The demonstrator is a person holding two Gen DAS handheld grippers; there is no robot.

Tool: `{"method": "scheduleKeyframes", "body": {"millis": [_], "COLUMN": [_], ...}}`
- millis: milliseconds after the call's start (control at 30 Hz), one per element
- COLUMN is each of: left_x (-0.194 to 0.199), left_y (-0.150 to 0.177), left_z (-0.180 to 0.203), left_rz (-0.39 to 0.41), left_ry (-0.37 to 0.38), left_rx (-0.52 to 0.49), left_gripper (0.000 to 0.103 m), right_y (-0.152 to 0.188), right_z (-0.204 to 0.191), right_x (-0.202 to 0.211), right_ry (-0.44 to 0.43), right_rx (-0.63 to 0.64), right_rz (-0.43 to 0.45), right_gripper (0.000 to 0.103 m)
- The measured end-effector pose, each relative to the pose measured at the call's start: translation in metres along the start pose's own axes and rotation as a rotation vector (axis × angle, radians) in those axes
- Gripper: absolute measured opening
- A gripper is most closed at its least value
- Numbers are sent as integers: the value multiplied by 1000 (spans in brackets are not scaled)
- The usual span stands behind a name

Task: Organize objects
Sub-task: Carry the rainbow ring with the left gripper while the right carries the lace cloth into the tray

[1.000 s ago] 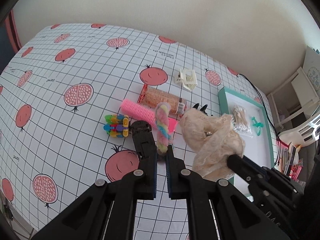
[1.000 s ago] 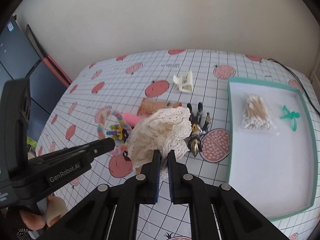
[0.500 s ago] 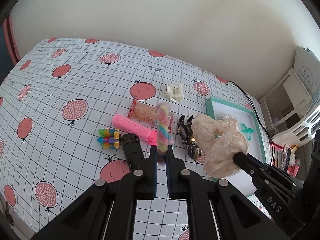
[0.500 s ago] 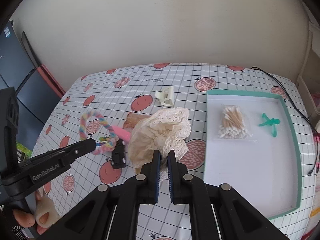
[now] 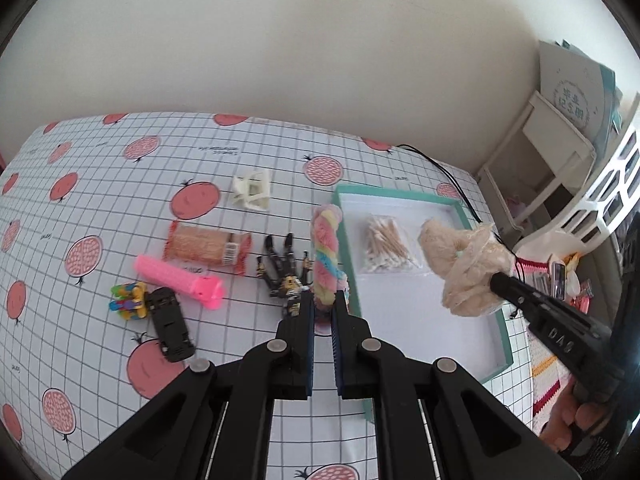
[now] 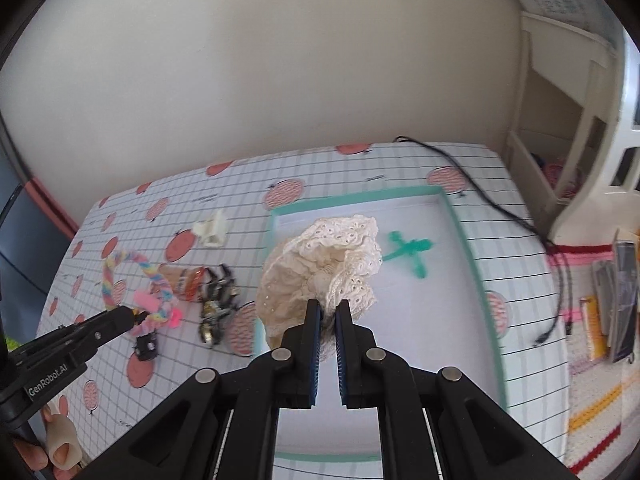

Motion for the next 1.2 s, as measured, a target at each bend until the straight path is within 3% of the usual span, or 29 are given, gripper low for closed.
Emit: {"method": "scheduleKeyframes", "body": {"millis": [267, 567, 733, 1200], "left_x": [-30, -58, -74, -118], "left_y": [-3, -6, -10, 12], "left_z": [44, 86, 90, 83], "left_rz": [-64, -99, -86, -222], "left_ry": [73, 105, 146, 136], "left_rx": [-41, -123, -117, -42], "left_gripper": [7, 7, 7, 8], "right_y": [-14, -16, -10, 11], "right_z": [57, 79, 88, 98], "right_x": [18, 6, -14, -61], "right_ry": [49, 49, 55, 112], "right_rx": [-95, -131, -151, -146], "right_rz": [51, 38, 9, -124], "right_gripper": [7, 7, 7, 7]}}
Point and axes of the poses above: each gripper's, at about its wrist camera, not at the fingertips, and x roughly against the way its jaws point, z to its right, y to its underside, the point moved 1 cm from there along -x, roughly the way its jaws point, and after that the axes turned 7 degrees about -x, right-handed, at the moved point
